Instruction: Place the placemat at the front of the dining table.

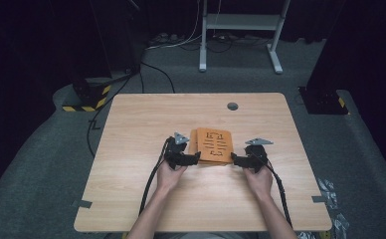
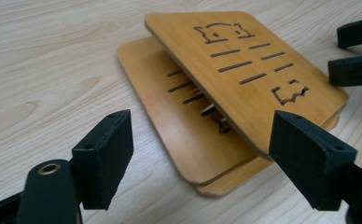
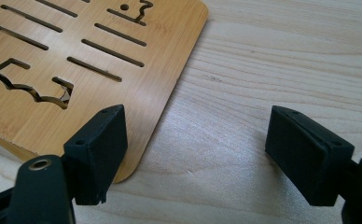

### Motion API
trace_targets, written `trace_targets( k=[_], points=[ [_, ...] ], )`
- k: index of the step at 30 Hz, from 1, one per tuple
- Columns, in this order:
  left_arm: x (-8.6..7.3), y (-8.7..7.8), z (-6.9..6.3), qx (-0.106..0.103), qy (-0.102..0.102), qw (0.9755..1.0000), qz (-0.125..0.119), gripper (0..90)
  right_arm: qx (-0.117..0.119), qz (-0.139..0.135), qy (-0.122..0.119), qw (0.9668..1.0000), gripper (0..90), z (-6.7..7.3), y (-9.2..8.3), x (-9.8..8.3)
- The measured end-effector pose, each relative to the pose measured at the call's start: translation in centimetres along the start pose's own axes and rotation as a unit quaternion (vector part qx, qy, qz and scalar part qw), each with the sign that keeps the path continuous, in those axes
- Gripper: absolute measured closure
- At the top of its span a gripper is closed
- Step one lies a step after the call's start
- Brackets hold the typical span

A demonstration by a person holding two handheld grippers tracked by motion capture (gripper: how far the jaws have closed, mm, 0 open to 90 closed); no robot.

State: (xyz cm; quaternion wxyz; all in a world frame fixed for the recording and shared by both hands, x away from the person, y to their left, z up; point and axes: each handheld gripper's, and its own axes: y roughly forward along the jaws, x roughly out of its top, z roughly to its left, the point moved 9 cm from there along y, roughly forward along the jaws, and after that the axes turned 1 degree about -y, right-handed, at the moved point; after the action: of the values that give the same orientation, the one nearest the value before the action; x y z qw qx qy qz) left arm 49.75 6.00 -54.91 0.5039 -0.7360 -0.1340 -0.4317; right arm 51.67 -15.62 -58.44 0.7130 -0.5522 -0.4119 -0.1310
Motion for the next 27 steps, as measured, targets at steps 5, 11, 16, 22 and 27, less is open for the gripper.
trace_targets(
  k=[5, 11, 16, 22, 27],
  points=[
    [0.1, 0.7, -0.4, 0.003, 0.006, 0.9999, 0.008, 22.0, 0.000, 0.000, 0.000, 1.0000, 20.7, 0.0, 0.0, 0.0],
    [0.6, 1.6, -1.0, -0.009, 0.000, 0.9999, 0.012, 21.5, 0.000, 0.000, 0.000, 1.0000, 20.7, 0.0, 0.0, 0.0],
    [0.9, 2.0, -1.0, -0.009, -0.013, 0.9998, 0.013, 21.5, 0.000, 0.000, 0.000, 1.0000, 20.7, 0.0, 0.0, 0.0],
    [1.1, 2.6, -1.1, -0.012, -0.014, 0.9996, 0.019, 21.4, 0.000, 0.000, 0.001, 1.0000, 20.7, 0.0, 0.0, 0.0],
    [0.9, 3.2, -1.3, -0.017, -0.018, 0.9993, 0.027, 21.4, 0.000, 0.000, 0.001, 1.0000, 20.8, 0.0, 0.0, 0.0]
  ],
)
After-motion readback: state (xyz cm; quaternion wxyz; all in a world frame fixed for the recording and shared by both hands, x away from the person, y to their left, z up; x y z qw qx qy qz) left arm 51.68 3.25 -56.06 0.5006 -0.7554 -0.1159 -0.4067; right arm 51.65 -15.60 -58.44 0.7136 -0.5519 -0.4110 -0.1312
